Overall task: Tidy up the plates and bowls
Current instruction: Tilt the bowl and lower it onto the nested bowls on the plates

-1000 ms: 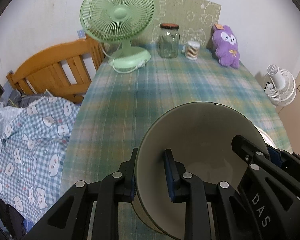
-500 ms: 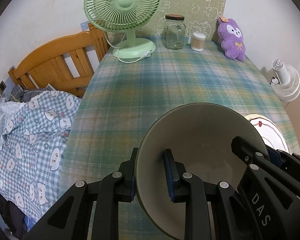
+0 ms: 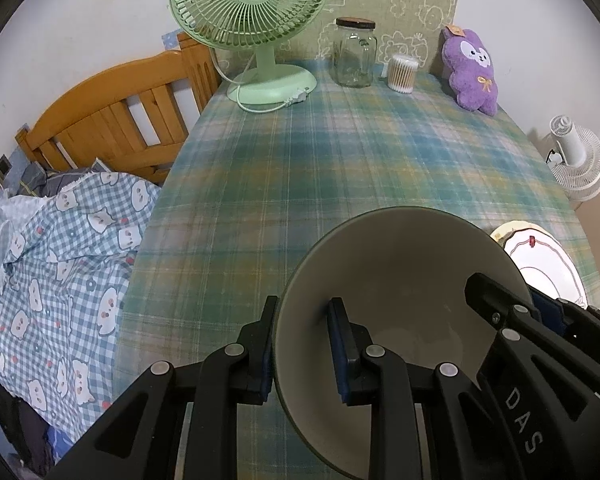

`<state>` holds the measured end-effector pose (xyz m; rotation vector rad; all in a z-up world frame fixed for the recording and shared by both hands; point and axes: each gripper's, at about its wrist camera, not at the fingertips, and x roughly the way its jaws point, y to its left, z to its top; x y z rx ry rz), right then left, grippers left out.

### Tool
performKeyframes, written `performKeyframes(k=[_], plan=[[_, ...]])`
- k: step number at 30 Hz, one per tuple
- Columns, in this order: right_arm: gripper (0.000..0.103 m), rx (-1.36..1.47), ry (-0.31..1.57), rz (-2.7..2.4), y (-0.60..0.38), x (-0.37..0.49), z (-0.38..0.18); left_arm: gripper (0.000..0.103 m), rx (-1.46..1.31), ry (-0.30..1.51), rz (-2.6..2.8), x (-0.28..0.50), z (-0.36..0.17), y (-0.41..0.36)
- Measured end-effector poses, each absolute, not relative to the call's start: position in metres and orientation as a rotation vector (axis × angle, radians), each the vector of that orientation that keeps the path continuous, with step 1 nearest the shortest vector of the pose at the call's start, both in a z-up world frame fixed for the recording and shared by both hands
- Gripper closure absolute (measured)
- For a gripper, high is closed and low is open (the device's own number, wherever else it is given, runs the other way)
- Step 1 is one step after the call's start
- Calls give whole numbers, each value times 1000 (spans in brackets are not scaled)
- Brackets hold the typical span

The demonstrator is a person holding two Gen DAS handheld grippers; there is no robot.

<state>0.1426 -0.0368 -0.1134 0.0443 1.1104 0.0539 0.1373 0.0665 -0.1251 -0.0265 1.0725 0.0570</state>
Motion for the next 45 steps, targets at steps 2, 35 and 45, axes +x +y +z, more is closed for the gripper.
performKeyframes(k=[2, 35, 45], plan=[[80, 42, 1110, 56, -36, 142, -114, 81, -31, 1072, 56, 137, -126, 67], [59, 62, 1156, 165, -39, 146, -136, 43, 12, 1114, -87, 143, -148, 62], [63, 105, 1214, 154, -39, 154, -152, 47, 25, 1111, -124, 142, -150, 61]])
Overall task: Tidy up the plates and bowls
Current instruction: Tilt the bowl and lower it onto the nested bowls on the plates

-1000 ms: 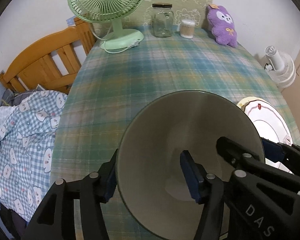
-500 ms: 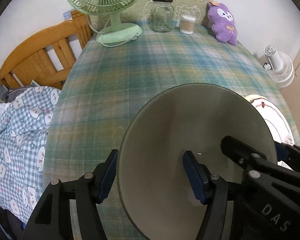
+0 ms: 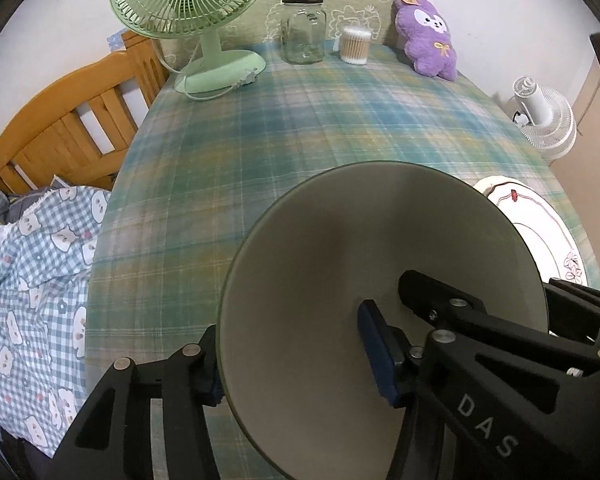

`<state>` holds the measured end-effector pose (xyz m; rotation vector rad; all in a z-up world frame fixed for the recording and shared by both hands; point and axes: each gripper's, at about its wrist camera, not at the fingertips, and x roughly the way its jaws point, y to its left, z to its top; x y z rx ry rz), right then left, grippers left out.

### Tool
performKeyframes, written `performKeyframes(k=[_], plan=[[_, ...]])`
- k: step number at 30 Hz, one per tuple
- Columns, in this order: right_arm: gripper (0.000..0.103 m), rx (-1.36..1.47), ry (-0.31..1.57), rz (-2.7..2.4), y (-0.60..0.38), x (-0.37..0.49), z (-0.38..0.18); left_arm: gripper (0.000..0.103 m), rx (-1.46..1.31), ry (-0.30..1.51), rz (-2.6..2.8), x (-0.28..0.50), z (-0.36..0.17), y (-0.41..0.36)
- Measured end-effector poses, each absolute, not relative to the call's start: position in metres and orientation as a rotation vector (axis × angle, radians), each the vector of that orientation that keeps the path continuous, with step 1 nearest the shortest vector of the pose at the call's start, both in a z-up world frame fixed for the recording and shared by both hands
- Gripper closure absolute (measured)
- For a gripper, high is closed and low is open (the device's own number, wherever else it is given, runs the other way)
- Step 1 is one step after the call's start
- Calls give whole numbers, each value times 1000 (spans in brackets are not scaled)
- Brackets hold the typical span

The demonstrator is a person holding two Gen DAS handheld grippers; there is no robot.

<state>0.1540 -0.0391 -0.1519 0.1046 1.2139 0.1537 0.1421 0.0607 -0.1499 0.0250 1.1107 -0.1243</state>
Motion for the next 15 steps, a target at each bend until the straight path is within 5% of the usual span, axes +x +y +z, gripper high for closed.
performKeyframes(k=[15], plan=[[62, 92, 1241, 96, -33, 152, -143, 54, -5, 1149, -154, 141, -144, 65]])
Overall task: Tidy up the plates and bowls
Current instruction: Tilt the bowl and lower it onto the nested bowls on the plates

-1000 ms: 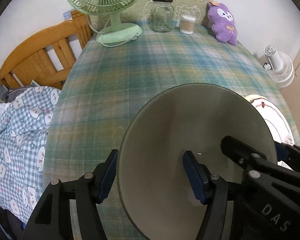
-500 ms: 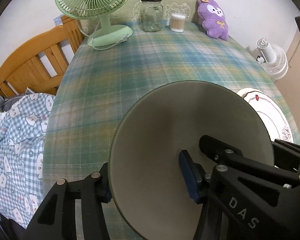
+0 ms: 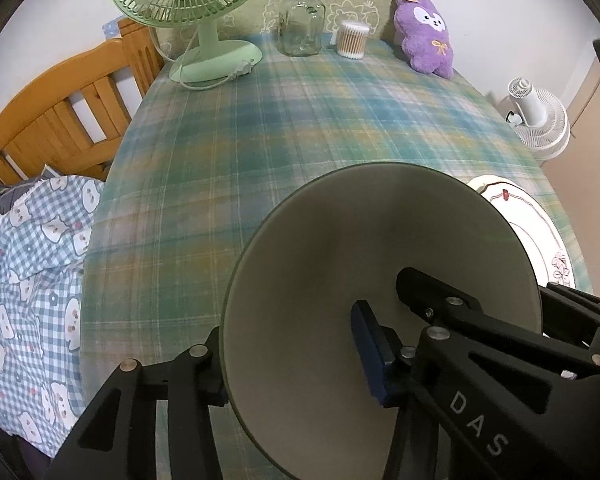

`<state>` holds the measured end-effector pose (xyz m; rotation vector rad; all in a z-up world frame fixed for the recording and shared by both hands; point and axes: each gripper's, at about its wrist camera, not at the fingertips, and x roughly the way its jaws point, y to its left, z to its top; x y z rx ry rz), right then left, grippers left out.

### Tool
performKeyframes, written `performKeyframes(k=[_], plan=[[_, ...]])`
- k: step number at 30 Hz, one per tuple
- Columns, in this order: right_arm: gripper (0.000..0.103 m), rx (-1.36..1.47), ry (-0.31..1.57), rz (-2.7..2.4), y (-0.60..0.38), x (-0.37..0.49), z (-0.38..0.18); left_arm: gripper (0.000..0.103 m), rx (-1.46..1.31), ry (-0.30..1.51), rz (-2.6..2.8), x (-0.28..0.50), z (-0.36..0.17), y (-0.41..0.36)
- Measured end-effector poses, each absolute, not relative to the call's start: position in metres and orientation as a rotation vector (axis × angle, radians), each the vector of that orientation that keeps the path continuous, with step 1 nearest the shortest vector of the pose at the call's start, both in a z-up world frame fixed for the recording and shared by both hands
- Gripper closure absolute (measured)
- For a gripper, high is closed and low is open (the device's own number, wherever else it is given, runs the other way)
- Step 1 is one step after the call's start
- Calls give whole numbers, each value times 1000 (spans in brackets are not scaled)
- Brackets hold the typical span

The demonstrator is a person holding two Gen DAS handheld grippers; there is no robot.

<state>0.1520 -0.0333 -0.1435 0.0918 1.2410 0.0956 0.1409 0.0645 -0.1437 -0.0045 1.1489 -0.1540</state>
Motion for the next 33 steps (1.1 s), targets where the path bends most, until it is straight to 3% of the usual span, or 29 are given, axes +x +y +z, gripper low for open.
performKeyframes(k=[20, 33], plan=[[62, 107, 1148, 89, -52, 144, -78, 54, 4, 1060, -155, 136, -82, 49], [62, 107, 1109, 92, -101, 141, -53, 54, -1, 1027, -147, 134, -60, 0]])
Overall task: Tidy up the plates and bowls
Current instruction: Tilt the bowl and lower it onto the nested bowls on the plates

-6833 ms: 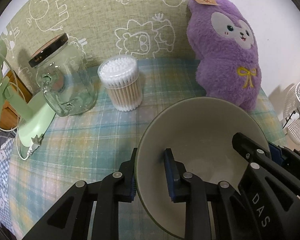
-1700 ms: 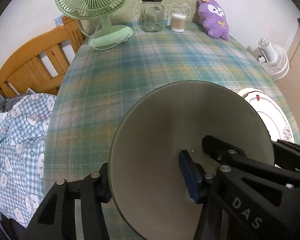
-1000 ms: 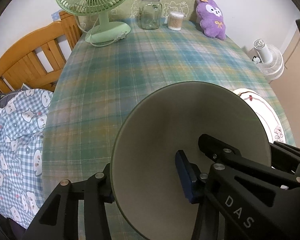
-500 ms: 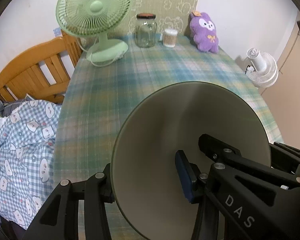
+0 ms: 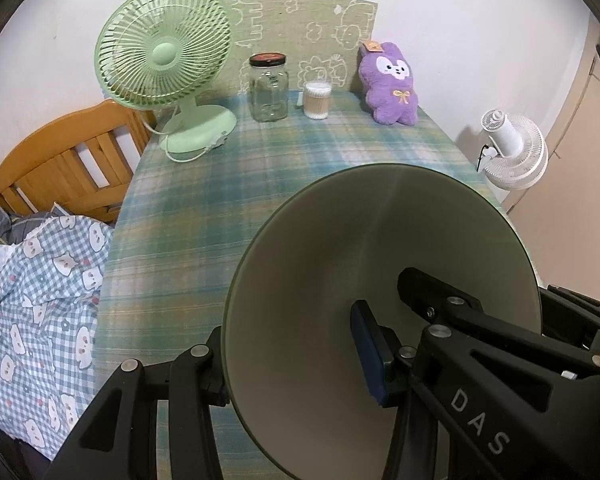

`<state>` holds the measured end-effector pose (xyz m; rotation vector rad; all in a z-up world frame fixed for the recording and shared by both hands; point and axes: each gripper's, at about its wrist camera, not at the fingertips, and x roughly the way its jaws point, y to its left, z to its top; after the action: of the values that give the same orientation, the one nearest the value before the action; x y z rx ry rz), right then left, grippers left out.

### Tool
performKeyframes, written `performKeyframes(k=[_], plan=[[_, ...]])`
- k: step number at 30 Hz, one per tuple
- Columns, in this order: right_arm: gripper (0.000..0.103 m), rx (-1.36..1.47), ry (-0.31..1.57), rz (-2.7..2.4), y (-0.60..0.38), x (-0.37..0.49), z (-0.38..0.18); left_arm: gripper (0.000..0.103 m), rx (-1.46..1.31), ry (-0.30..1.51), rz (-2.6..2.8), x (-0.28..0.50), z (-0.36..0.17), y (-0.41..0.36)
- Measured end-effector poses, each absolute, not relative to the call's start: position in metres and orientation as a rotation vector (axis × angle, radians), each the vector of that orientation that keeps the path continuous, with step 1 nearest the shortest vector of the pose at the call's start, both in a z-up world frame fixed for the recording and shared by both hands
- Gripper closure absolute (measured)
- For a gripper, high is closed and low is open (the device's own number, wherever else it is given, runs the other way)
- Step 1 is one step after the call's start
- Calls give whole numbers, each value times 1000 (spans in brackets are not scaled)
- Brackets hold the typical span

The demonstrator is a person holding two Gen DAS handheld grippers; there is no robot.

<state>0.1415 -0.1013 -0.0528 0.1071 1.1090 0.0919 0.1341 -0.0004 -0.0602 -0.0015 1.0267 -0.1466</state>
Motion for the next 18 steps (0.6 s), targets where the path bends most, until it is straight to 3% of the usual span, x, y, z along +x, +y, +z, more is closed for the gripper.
performKeyframes(k=[18], plan=[[62, 100, 1175, 98, -193, 154, -75, 54, -27, 1102, -120, 143, -82, -93]])
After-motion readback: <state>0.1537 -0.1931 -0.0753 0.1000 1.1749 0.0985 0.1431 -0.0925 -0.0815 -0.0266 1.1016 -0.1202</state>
